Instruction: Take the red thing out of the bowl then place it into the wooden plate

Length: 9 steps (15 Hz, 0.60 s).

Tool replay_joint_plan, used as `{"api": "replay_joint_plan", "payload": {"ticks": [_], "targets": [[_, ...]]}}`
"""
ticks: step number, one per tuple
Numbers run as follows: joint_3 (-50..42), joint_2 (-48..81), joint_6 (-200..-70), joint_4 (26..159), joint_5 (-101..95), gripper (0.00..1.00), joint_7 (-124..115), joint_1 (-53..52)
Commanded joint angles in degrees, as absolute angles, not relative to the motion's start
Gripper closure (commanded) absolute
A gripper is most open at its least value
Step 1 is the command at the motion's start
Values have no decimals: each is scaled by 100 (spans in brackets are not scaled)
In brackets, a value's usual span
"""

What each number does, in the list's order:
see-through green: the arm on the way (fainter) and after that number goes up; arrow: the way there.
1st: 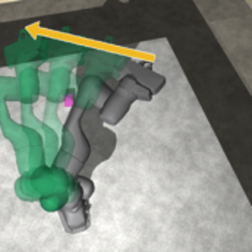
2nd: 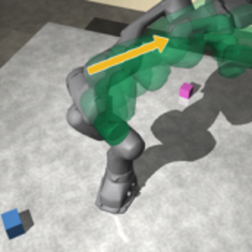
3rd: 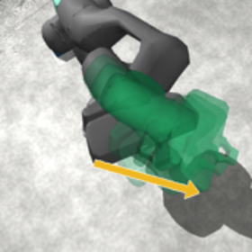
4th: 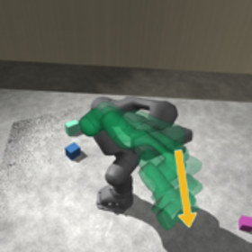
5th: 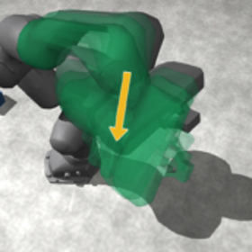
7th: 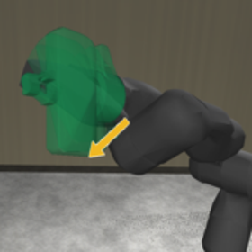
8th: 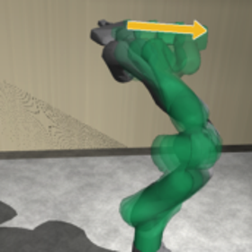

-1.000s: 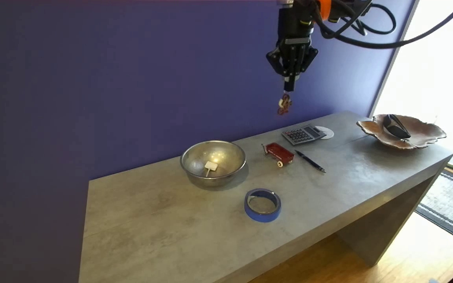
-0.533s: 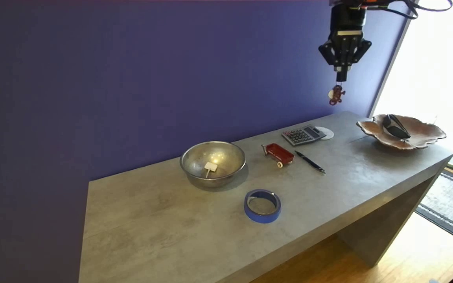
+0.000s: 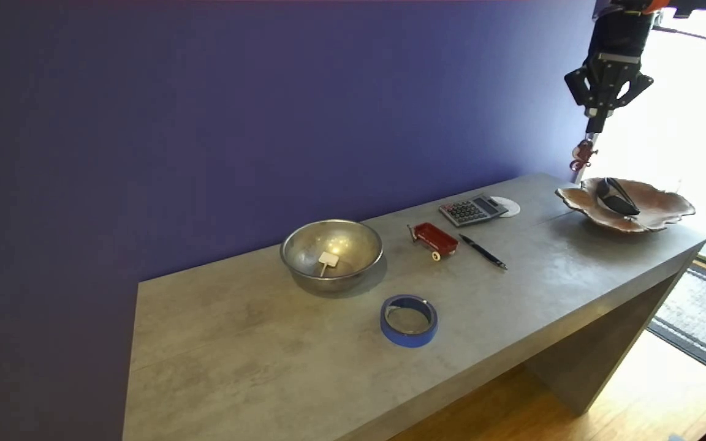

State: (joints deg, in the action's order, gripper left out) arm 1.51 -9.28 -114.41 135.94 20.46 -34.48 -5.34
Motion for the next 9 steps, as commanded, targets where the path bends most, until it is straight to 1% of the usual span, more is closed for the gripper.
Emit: {"api": "replay_joint_plan", "payload": {"ticks": [1, 9], "targets": [[319, -897, -11641, 13578, 1668, 99, -3815, -324], [-312, -402, -11826, 13505, 244, 99, -4241, 654]]}}
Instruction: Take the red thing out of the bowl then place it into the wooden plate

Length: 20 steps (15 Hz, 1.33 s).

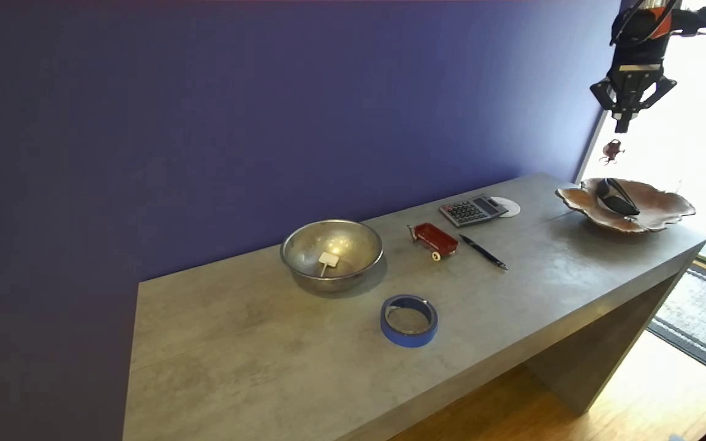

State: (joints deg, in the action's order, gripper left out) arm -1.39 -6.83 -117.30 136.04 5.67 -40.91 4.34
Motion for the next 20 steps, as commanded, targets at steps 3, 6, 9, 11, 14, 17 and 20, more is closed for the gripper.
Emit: {"api": "replay_joint_plan", "payload": {"ticks": [3, 6, 9, 11, 14, 17, 20], "targets": [[-502, 15, -12070, 13476, 266, 99, -4218, 789], [-650, 491, -12517, 13473, 366, 99, -4222, 803], [-832, 876, -12843, 13461, 438, 99, -4219, 825], [-923, 1060, -12972, 13434, 551, 72, -4198, 818], [-1015, 1143, -12945, 13372, 646, 58, -4199, 788], [-858, 729, -12181, 13360, 1077, 38, -3651, 788], [-666, -90, -11352, 13626, 1036, 16, -3111, 556]]}}
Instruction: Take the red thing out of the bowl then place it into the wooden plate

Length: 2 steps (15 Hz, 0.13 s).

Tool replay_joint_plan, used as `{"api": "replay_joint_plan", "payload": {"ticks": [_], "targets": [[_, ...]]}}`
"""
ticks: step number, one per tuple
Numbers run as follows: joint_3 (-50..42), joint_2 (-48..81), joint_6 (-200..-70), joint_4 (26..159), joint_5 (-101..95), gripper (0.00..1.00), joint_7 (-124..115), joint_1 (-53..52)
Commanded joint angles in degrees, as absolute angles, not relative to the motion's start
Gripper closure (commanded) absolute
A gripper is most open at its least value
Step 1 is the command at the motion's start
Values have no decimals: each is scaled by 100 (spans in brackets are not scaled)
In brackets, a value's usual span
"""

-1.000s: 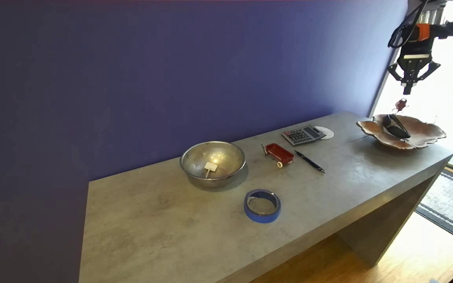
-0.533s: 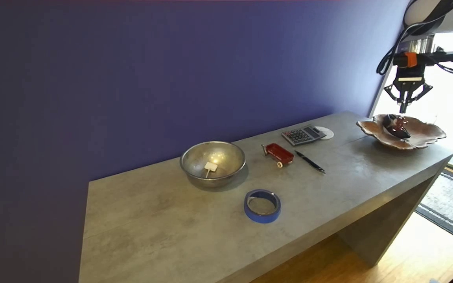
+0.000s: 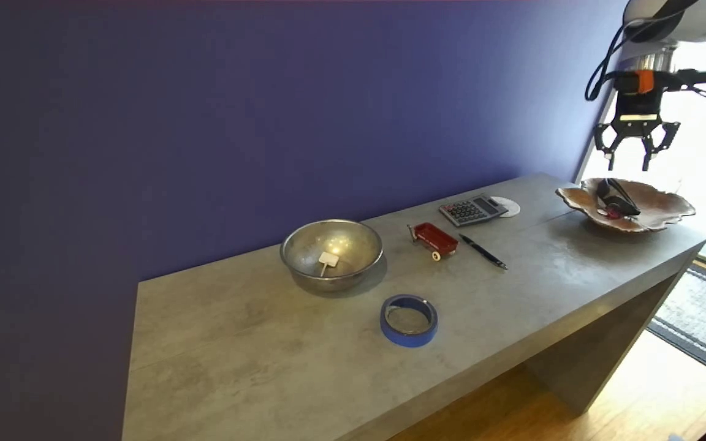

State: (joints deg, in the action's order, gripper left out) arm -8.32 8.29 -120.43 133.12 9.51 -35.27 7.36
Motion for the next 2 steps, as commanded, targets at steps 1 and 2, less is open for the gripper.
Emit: {"api": "replay_joint_plan", "payload": {"ticks": [1, 2], "targets": [[-788, 623, -11738, 13316, 955, 34, -3380, 648], [-710, 389, -11505, 13343, 953, 28, -3320, 589]]}}
